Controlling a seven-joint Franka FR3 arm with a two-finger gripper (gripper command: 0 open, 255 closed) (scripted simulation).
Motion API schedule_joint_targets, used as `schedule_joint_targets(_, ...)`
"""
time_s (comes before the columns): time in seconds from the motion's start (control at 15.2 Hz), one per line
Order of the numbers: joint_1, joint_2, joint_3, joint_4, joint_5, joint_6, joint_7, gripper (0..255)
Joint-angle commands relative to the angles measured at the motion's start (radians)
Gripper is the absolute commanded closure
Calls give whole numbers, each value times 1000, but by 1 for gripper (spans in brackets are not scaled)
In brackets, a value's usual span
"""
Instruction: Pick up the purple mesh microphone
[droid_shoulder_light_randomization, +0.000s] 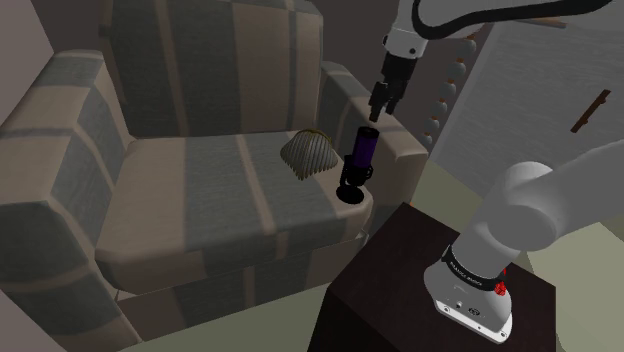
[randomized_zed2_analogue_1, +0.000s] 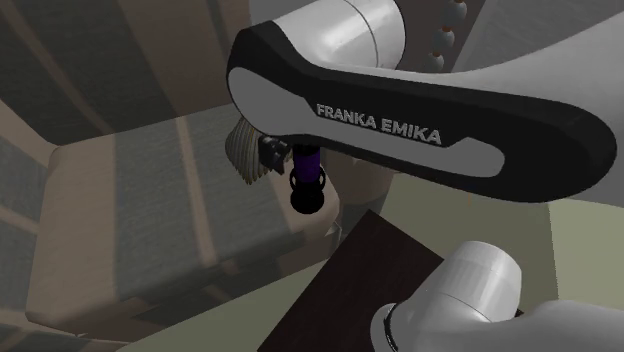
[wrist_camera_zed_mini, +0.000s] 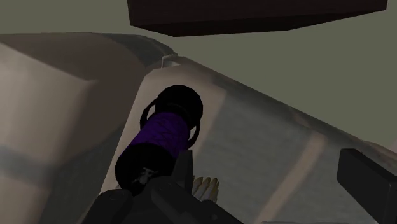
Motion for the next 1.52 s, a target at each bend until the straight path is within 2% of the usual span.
schedule_joint_targets(0.0,-4,69,-30,26,-8,42,-38,0)
schedule_joint_targets(0.4,-16,278,-120,116,-5,152,-165,0)
schedule_joint_targets(0.73,-24,469,-183,228,35,217,-279,0)
schedule_joint_targets(1.39,-27,533,-192,181,56,325,-304,0)
schedule_joint_targets(1.45,-26,532,-191,179,56,326,-303,255)
